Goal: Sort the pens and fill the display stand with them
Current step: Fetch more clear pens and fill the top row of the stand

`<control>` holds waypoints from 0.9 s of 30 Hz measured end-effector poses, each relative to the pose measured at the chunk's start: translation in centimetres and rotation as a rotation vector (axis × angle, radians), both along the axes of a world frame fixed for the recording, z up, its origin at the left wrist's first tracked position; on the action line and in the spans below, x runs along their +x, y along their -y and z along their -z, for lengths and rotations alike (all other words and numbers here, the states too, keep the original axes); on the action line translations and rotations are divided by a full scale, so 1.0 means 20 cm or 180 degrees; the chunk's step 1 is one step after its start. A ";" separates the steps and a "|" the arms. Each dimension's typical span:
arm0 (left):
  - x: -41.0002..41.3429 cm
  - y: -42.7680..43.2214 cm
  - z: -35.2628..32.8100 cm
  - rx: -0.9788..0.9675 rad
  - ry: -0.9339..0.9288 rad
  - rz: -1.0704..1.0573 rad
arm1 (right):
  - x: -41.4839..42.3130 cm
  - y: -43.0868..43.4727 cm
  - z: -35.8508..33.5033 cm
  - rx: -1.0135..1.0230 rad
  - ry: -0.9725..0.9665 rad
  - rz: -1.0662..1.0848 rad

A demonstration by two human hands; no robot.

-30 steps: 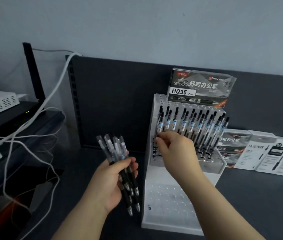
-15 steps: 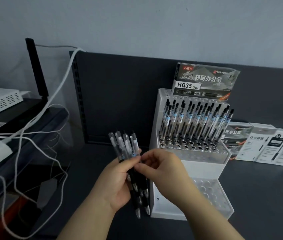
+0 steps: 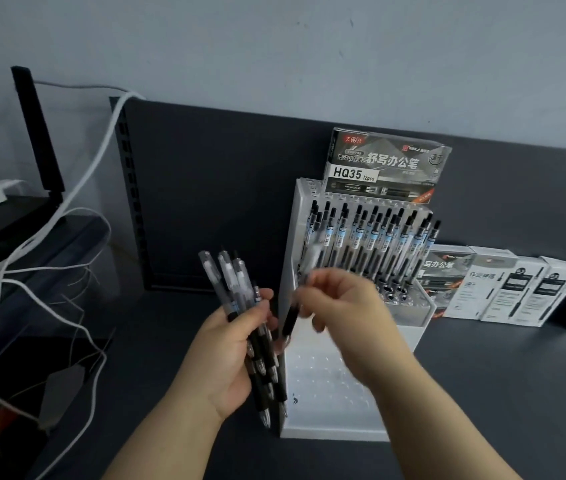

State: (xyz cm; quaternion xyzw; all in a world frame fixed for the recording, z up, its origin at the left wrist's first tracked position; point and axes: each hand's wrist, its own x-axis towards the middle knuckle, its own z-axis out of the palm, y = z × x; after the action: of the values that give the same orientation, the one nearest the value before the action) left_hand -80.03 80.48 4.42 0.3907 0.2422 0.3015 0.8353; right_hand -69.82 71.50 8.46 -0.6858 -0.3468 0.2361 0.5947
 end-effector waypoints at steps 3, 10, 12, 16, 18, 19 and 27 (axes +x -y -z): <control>0.00 -0.04 0.01 -0.0202 -0.0052 -0.0187 | 0.11 0.01 -0.07 0.0473 0.0288 0.0704; 0.01 -0.08 0.02 -0.0206 -0.0015 -0.0242 | 0.21 -0.08 -0.04 0.0003 0.1450 0.1197; 0.01 -0.10 0.03 -0.0192 0.0007 -0.0219 | 0.22 -0.10 0.00 -0.0245 0.1589 0.1170; 0.01 -0.10 0.02 -0.0193 0.0040 -0.0196 | 0.21 -0.12 0.05 -0.0458 0.1772 0.1109; 0.01 -0.11 0.01 -0.0181 0.0068 -0.0182 | 0.20 -0.12 0.05 -0.0591 0.1968 0.1109; 0.01 -0.11 0.01 -0.0175 0.0076 -0.0176 | 0.20 -0.12 0.05 -0.0658 0.2053 0.1103; 0.01 -0.10 -0.03 -0.0298 0.0158 -0.0065 | 0.16 -0.07 0.03 -0.0375 0.2015 0.1251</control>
State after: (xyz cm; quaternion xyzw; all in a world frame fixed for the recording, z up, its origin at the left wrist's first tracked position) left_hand -79.75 82.39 4.95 0.3411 0.2392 0.3080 0.8553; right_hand -66.60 72.81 7.91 -0.8113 -0.3610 -0.0866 0.4516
